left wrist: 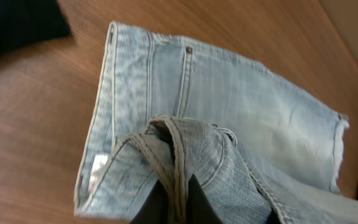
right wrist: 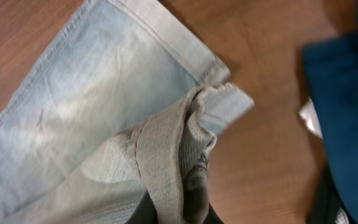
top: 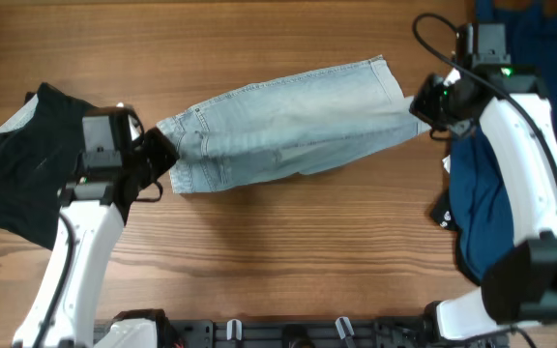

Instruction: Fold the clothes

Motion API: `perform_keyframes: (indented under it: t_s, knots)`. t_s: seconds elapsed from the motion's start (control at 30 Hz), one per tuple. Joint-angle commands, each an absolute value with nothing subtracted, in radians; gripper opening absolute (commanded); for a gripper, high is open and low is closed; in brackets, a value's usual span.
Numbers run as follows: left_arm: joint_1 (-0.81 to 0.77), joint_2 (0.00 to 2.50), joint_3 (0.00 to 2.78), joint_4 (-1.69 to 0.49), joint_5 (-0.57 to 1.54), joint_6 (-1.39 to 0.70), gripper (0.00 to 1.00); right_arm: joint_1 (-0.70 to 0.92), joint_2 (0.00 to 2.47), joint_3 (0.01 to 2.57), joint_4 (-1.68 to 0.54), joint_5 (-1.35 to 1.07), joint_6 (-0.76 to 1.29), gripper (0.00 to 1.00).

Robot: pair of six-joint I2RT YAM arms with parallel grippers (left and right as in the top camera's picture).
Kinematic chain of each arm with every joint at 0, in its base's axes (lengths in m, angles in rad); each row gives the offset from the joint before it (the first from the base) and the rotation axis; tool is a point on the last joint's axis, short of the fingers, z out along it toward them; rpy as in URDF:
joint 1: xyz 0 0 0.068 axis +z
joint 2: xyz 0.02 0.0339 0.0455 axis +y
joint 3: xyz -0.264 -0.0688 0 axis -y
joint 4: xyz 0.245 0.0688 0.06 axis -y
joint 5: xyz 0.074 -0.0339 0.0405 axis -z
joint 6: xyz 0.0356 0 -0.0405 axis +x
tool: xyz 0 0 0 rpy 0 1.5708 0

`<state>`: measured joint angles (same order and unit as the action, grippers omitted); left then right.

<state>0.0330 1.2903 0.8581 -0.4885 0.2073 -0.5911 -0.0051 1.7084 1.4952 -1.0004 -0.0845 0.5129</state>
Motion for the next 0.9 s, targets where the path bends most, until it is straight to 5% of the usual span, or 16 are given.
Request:
perform_keyframes:
  t_s: [0.0, 0.6, 0.63, 0.67, 0.7, 0.77, 0.87]
  knots:
    - [0.049, 1.355, 0.877, -0.392, 0.170, -0.616, 0.04, -0.006, 1.773, 1.528, -0.932, -0.037, 0.447, 0.04]
    - [0.049, 1.558, 0.877, -0.221, 0.073, -0.723, 0.05, 0.062, 1.960, 1.527, -0.639, -0.061, 0.410, 0.04]
    - [0.049, 1.558, 0.877, -0.204, 0.059, -0.723, 0.24, 0.065, 1.975, 1.527, -0.597, -0.080, 0.411, 0.20]
    - [0.049, 1.558, 0.877, -0.186, 0.048, -0.723, 0.42, 0.068, 1.987, 1.527, -0.560, -0.097, 0.410, 0.64]
    - [0.049, 1.558, 0.877, -0.167, 0.041, -0.723, 0.50, 0.070, 1.994, 1.527, -0.509, -0.122, 0.402, 0.94]
    - [0.049, 1.558, 0.877, -0.106, 0.036, -0.723, 0.57, 0.071, 2.001, 1.527, -0.456, -0.128, 0.392, 1.00]
    - [0.049, 1.557, 0.878, 0.009, 0.036, -0.723, 0.56, 0.057, 1.999, 1.527, -0.459, -0.118, 0.368, 1.00]
